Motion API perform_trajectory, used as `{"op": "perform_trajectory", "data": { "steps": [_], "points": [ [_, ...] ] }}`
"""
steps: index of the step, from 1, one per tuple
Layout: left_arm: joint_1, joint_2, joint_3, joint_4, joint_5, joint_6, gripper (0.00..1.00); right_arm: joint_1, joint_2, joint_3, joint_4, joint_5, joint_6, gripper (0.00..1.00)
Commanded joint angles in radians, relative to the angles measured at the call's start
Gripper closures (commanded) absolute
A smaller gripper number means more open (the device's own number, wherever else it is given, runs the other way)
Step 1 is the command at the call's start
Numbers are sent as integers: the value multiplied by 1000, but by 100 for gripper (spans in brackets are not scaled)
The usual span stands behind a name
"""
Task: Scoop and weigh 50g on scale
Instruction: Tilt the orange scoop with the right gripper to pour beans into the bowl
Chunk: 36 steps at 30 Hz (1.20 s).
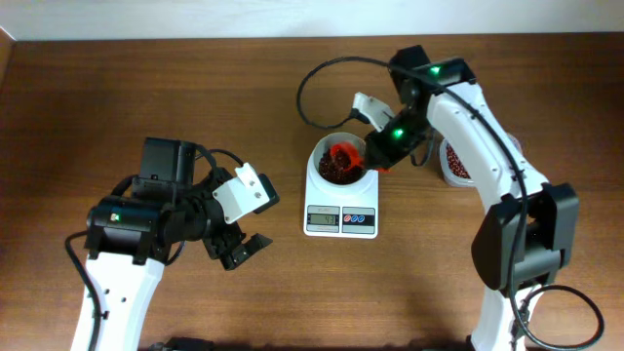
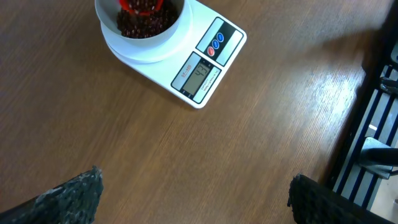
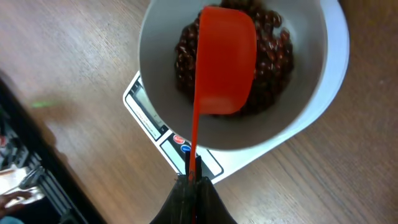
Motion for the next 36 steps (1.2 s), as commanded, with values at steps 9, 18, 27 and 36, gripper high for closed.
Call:
{"op": "perform_trajectory", "data": {
  "steps": [9,18,27,36],
  "points": [
    [6,5,-3,2,18,19,1,27,-40,96,-41,117,36,96],
    [6,5,-3,2,18,19,1,30,-43,121,-81,85,29,96],
    [6,5,-3,2,18,19,1,31,-47,121,-79,57,22,96],
    [6,5,-3,2,18,19,1,31,-47,121,-80,28,22,96]
  ]
}}
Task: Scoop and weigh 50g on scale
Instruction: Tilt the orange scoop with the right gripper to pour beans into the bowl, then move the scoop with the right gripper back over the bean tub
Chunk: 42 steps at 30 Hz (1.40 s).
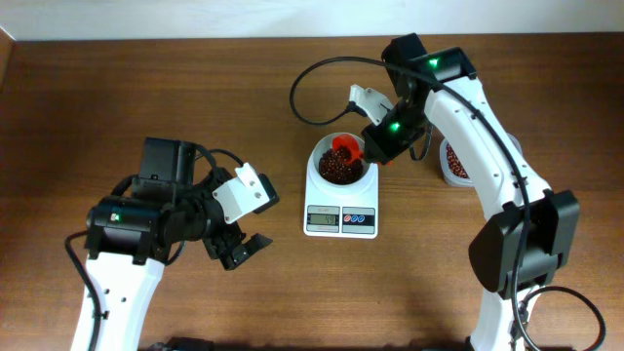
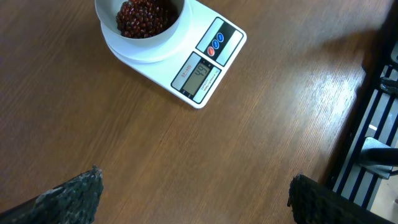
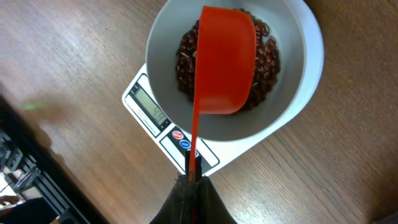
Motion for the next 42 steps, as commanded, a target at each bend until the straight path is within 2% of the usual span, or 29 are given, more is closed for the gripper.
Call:
{"op": "perform_trajectory", "data": {
  "steps": [1,14,21,26,35,42],
  "points": [
    [6,5,-3,2,18,19,1,8,-45,21,0,-30,-10,96],
    [6,5,-3,2,18,19,1,7,-45,21,-51,-57,-6,96],
    [6,5,-3,2,18,19,1,-22,-45,21,-53,-197,-6,96],
    [6,5,-3,2,18,19,1,-103,-45,21,-56,-317,-7,96],
    [6,5,-3,2,18,19,1,-247,-45,21,-61,-322,-14,96],
    [6,5,-3,2,18,19,1,-428,-45,21,-126,-309,-71,96]
  ]
}}
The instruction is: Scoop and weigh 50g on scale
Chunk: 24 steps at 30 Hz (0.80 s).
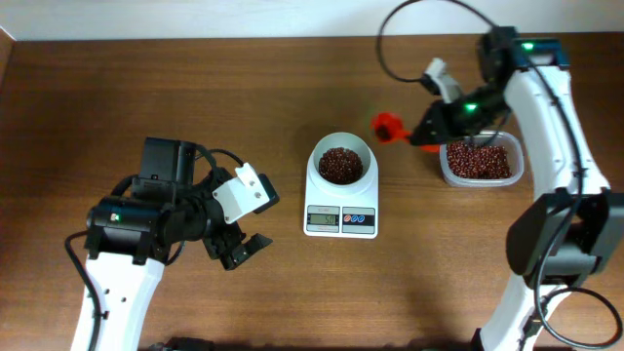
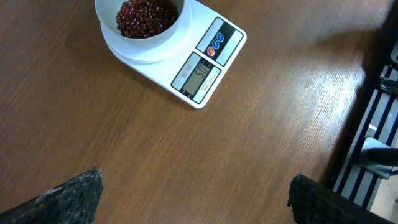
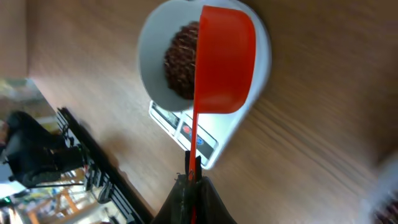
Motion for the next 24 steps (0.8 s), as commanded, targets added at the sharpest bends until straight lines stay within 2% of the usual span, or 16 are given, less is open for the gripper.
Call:
{"op": "perform_trajectory", "data": {
  "steps": [1,4,7,11,16,24],
  "points": [
    [6,5,-3,2,18,19,1,-95,-45,21,-21,-11,-49,96],
    [6,5,-3,2,18,19,1,-179,-45,21,-42,44,-69,96],
    [6,5,-3,2,18,19,1,-246,-45,21,-63,178,-67,96],
    [6,5,-3,2,18,19,1,-290,-45,21,-87,270,-63,96],
    [6,5,-3,2,18,19,1,-269,-45,21,-96,475,63,96],
    [6,5,-3,2,18,19,1,-120,-45,21,-84,746,272,96]
  ]
}}
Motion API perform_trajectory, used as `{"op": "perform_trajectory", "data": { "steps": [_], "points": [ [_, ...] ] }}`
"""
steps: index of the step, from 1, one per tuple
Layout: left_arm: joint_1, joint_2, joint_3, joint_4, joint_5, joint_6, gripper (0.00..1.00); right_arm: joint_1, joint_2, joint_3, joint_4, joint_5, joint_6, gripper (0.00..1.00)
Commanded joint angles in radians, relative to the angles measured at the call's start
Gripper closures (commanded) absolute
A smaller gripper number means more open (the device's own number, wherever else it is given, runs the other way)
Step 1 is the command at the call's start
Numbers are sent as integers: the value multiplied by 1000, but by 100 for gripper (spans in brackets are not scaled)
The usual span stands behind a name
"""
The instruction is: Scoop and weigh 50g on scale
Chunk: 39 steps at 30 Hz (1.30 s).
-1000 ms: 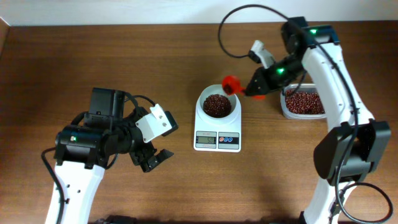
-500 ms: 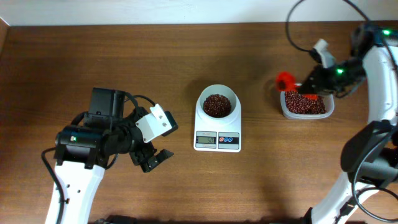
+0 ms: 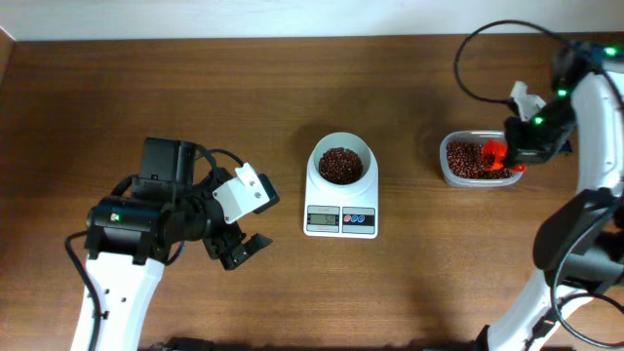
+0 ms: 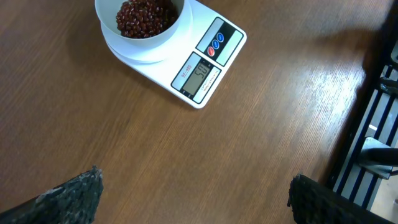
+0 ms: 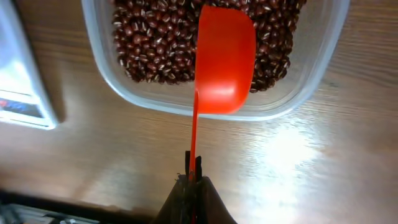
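A white scale (image 3: 341,208) stands mid-table with a white bowl (image 3: 340,163) of red beans on it; in the left wrist view its display (image 4: 198,76) reads about 50. My right gripper (image 5: 193,176) is shut on the thin handle of a red scoop (image 5: 224,59), which hangs over the near rim of a clear tub of beans (image 5: 155,43). In the overhead view the scoop (image 3: 494,154) is over the tub (image 3: 468,161) at the right. My left gripper (image 3: 239,250) stands open above bare wood, left of the scale, its fingertips (image 4: 74,190) far apart.
The right arm's black cable (image 3: 478,58) loops over the back right of the table. A dark rack (image 4: 373,124) shows beyond the table edge in the left wrist view. The wooden tabletop (image 3: 146,97) stretches to the left.
My right gripper has moved right with the scoop, from the gap between scale and tub to over the tub's right part. The left arm, scale and bowl have not moved.
At first my right gripper held the scoop low in the scale's bowl, display near 44. Then the scoop stood higher over the bowl, then right of the scale with the display at 50. Now it is over the tub. The left gripper stayed open throughout.
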Motion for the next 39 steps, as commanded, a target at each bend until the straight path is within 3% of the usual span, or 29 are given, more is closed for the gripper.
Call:
{"op": "perform_trajectory", "data": {
  "steps": [1,13,16,22,27,33,37,39],
  "points": [
    [6,5,-3,2,18,19,1,91,-45,21,3,203,151,96],
    [6,5,-3,2,18,19,1,277,-45,33,16,606,270,96],
    [6,5,-3,2,18,19,1,285,-45,132,-42,595,330,96],
    [6,5,-3,2,18,19,1,253,-126,406,-91,433,320,96],
    [6,5,-3,2,18,19,1,154,-322,435,-91,307,320,96],
    [6,5,-3,2,18,19,1,-40,-613,321,-91,84,320,96],
    [6,5,-3,2,18,19,1,-73,-788,44,-86,17,321,96],
    [6,5,-3,2,18,19,1,-73,-883,-201,-31,-50,324,96]
  ]
}}
